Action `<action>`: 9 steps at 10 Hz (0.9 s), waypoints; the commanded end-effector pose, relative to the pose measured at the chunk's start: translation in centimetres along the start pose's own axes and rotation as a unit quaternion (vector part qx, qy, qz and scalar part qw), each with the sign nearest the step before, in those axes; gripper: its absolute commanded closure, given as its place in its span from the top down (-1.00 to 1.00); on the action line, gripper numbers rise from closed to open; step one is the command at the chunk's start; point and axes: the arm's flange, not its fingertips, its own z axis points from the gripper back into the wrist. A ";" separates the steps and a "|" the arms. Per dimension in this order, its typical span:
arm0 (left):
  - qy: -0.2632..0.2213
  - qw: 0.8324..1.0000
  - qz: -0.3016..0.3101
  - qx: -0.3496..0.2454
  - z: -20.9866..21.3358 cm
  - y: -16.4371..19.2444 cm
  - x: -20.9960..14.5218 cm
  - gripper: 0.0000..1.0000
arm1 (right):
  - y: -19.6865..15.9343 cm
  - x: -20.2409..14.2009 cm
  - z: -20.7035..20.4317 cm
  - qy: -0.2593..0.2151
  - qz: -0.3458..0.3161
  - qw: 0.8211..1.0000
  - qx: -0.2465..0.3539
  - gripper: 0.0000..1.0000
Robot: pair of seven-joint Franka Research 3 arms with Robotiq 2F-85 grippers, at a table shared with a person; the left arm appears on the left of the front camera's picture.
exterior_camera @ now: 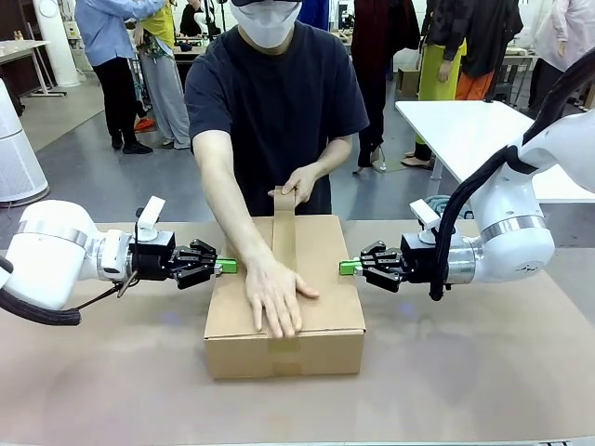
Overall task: Wrap the clocks to prevent damage.
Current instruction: After the human seals the box with tape, release both hands from the side flaps of the Package Box.
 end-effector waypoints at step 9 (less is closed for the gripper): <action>0.006 1.000 0.001 0.003 0.0 -0.1 -0.3 -0.99 | 0.0 -0.2 0.0 0.002 -0.006 1.000 -0.003 -0.98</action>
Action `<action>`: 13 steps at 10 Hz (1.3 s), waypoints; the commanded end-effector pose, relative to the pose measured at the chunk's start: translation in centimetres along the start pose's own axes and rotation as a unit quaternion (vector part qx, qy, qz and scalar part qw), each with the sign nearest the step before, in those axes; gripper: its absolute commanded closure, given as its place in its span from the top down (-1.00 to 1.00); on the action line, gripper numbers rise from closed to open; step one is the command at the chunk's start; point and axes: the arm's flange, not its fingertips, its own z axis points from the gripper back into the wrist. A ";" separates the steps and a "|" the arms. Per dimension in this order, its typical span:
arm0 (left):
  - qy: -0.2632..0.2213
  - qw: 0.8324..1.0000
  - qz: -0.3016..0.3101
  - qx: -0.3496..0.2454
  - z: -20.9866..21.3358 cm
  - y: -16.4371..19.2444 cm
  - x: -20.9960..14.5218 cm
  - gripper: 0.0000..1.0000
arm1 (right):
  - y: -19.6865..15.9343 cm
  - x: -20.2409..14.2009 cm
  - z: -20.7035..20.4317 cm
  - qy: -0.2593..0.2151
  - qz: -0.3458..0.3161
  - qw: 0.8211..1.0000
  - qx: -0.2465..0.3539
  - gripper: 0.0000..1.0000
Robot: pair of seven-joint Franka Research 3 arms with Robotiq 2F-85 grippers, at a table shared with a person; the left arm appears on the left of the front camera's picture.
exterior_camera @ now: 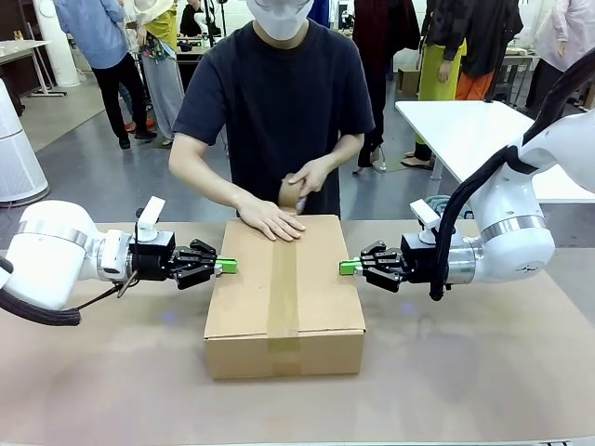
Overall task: Wrap the clocks to prevent damage.
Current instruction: After the human seals the box with tape, release both hands from the side flaps of the Package Box.
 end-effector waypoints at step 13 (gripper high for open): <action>0.038 0.999 -0.015 0.001 0.7 0.0 1.6 -0.99 | 0.4 1.4 0.1 0.032 -0.007 0.999 -0.004 -0.98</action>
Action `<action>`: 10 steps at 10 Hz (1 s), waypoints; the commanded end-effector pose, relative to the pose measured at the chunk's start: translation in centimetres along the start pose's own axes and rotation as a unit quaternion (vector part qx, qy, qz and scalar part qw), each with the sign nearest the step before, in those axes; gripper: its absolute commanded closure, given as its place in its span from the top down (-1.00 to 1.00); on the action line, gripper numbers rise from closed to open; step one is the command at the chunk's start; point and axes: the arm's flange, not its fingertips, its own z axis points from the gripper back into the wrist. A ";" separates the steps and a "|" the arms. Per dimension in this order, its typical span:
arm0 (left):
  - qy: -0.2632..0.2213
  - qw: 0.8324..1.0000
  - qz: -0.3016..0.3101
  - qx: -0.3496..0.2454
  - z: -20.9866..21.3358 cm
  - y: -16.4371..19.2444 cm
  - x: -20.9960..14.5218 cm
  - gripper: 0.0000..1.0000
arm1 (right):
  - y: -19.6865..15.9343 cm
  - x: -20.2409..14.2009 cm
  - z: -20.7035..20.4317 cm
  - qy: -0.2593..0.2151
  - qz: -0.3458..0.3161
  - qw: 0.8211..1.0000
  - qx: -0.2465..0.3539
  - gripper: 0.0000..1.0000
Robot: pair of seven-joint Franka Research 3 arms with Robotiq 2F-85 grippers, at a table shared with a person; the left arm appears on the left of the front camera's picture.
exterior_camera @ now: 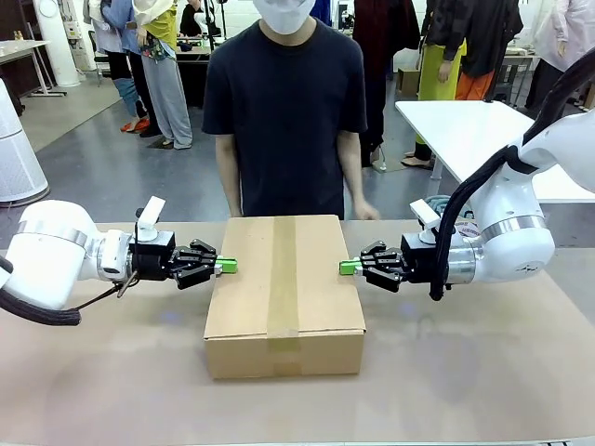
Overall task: Wrap the clocks to prevent damage.
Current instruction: After the human seals the box with tape, release both hands from the side flaps of the Package Box.
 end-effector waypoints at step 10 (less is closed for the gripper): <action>0.355 0.931 -0.040 0.081 10.6 -8.6 23.6 -0.99 | 14.9 23.8 -1.0 0.414 -0.104 0.889 -0.166 -0.98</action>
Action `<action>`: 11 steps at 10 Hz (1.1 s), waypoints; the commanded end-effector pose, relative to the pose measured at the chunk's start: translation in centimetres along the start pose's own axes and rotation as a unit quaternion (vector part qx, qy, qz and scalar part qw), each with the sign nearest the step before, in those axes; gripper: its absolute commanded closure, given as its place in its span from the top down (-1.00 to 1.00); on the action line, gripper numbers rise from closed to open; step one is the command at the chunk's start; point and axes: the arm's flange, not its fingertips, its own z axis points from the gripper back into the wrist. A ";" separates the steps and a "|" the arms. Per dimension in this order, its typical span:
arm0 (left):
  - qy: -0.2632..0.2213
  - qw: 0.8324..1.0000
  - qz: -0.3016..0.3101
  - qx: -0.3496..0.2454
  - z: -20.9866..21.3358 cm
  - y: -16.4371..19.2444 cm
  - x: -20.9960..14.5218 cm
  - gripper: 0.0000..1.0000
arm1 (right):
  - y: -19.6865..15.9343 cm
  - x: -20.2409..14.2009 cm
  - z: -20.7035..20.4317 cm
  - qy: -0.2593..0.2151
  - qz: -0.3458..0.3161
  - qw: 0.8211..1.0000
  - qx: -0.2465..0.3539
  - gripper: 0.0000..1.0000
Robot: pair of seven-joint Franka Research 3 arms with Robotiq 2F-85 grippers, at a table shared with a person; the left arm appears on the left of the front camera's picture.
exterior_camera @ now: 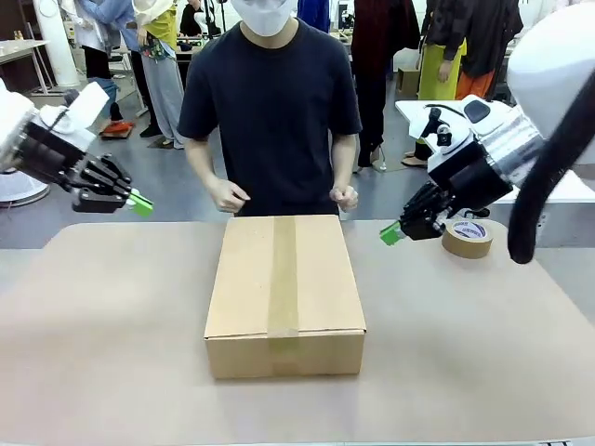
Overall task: Wrap the clocks to prevent damage.
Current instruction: After the human seals the box with tape, release both hands from the side flaps of the Package Box.
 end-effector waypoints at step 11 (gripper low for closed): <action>0.018 1.000 -0.012 -0.006 1.4 -1.3 0.5 1.00 | 0.6 -0.8 1.7 -0.014 -0.012 1.000 -0.016 0.31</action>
